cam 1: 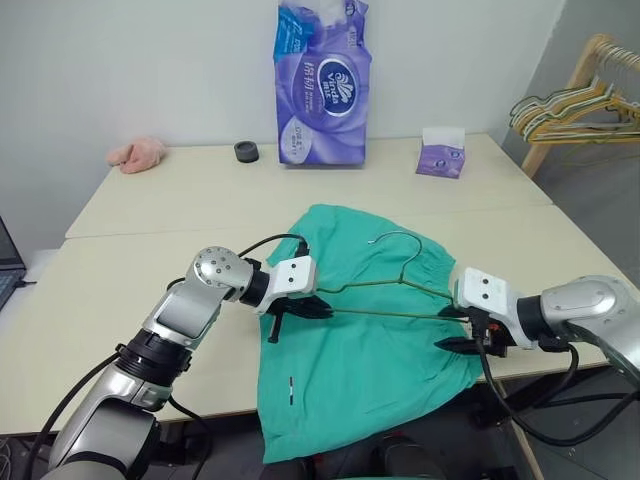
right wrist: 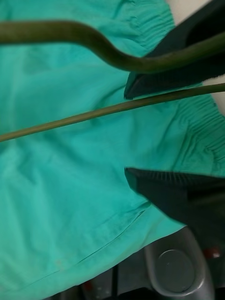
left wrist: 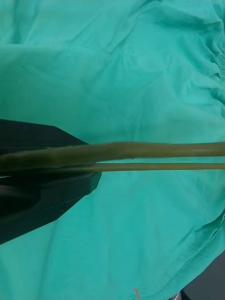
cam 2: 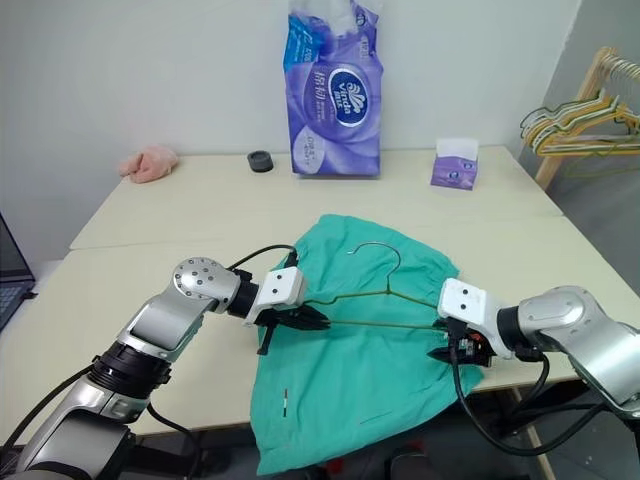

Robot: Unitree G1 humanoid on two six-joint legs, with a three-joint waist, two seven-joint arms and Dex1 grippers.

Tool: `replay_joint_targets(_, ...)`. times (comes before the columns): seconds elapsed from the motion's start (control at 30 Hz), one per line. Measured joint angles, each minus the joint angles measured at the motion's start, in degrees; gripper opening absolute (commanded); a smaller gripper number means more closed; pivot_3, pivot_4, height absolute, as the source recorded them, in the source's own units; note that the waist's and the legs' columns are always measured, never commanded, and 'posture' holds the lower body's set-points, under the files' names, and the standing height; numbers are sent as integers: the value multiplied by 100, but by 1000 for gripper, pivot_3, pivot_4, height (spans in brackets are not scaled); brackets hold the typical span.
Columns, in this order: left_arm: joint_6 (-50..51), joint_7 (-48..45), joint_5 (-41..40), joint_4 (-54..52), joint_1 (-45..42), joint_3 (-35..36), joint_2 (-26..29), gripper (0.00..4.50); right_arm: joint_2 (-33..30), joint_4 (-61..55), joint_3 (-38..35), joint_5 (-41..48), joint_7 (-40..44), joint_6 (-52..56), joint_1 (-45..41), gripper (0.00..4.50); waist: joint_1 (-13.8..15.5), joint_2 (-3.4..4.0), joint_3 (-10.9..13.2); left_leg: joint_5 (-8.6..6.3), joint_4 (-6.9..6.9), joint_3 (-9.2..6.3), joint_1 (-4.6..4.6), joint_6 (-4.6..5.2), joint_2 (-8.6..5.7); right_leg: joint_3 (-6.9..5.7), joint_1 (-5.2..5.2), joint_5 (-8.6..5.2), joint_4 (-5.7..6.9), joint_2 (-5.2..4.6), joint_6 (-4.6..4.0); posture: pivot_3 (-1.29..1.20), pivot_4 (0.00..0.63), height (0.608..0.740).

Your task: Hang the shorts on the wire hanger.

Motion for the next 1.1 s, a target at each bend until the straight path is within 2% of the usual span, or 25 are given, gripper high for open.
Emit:
replay_joint_targets(0.13,14,-81,-1,-80,40,-1,42,0,2,76,0,-50,-1,16,-1,104,0,0,0,0,-2,-3,0,0,0,-4,0,0,0,-1,0,-163,36,740)
replay_joint_targets(0.17,21,-66,5,-82,41,2,45,0,2,54,9,-60,33,15,0,42,0,0,0,0,-2,-4,0,0,0,-5,0,0,1,-1,0,-163,36,740)
replay_joint_targets(0.4,54,-77,1,-79,44,0,19,0,1,-10,-3,-126,98,25,77,42,-3,0,0,0,1,-3,2,0,0,-6,2,0,0,-1,0,-167,36,740)
replay_joint_targets(0.57,218,13,-181,-31,78,34,-224,1328,4,-70,-15,-129,110,18,195,0,-2,0,0,0,1,-3,1,0,0,-6,2,0,2,-1,0,-176,35,740)
replay_joint_targets(0.67,659,233,-560,146,-10,342,-514,2224,23,-89,-116,-100,111,16,277,0,-4,0,0,0,6,-4,2,0,0,-8,3,0,5,-1,1,-177,33,740)
replay_joint_targets(0.73,1007,501,-810,481,-292,650,-693,2224,67,-94,-215,-15,115,5,357,0,3,-4,1,1,10,-10,0,0,0,-16,3,0,5,-1,5,-177,33,740)
replay_joint_targets(0.83,1133,539,-962,910,-640,999,-579,2224,116,-83,-498,103,93,2,504,0,-16,5,-5,1,8,-4,4,0,-3,-9,5,1,6,0,4,-173,32,740)
replay_joint_targets(1.1,1056,576,-1063,1650,-774,1222,-471,2224,274,-109,-1420,347,-205,253,1582,0,5,1,-4,-1,4,-15,-3,-2,-4,-13,2,2,6,-2,4,-175,40,740)
